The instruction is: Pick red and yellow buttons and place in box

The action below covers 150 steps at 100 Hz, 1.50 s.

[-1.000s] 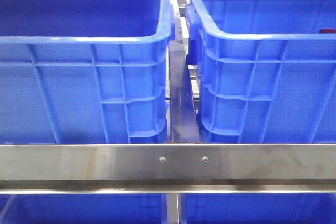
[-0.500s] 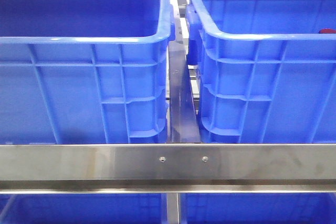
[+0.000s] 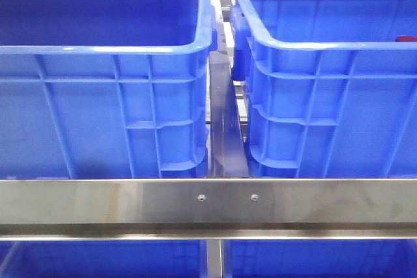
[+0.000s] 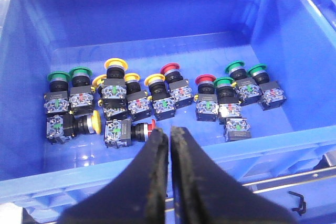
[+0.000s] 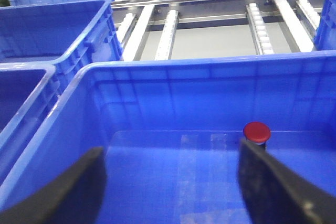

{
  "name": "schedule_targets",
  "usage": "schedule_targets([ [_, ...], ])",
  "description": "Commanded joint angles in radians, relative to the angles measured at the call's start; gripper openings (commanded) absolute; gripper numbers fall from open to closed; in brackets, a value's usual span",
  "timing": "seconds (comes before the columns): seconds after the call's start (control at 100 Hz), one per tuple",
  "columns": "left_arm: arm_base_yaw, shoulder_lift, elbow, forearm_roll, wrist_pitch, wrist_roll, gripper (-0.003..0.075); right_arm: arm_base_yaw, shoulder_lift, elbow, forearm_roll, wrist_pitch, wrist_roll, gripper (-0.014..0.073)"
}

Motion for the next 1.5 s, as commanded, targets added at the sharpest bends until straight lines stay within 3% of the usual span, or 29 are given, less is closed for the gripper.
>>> schedule_targets([
  [0.0,0.000,0.003,-0.026,-0.008,-0.072,-0.007,-0.0019,-0.005,-0.033,-0.008,-0.003,-0.004,-0.009,0.0423],
  [0.23,0.000,0.003,-0.026,-0.008,-0.072,-0.007,-0.0019,-0.005,-0.047,-0.001,-0.003,0.004,-0.009,0.0042],
  [0.32,0.000,0.003,-0.026,-0.008,-0.072,-0.007,-0.0019,-0.005,-0.047,-0.001,-0.003,0.010,-0.009,-0.0070],
  [0.58,0.000,0.003,-0.026,0.000,-0.073,-0.007,0.0010,-0.005,-0.047,-0.001,-0.003,0.021,-0.009,-0.0068],
  [0.65,0.000,0.003,-0.026,0.000,-0.073,-0.007,0.0083,-0.005,-0.047,-0.001,-0.003,0.022,-0.009,-0.0068],
  [0.84,0.000,0.003,-0.026,0.000,-0.073,-0.005,0.0405,-0.005,-0.047,-0.001,-0.003,0.047,-0.009,-0.0068],
  [0.94,0.000,0.003,-0.026,0.000,-0.074,-0.005,0.0523,-0.005,-0.047,-0.001,-0.003,0.063,-0.009,-0.0068],
  [1.19,0.000,0.077,-0.053,0.054,-0.102,-0.005,0.0536,-0.005,-0.047,-0.001,-0.003,0.068,-0.009,-0.0068],
  [1.49,0.000,0.410,-0.197,0.092,-0.107,-0.033,0.0536,-0.005,-0.047,-0.001,-0.003,0.068,-0.009,-0.0068],
])
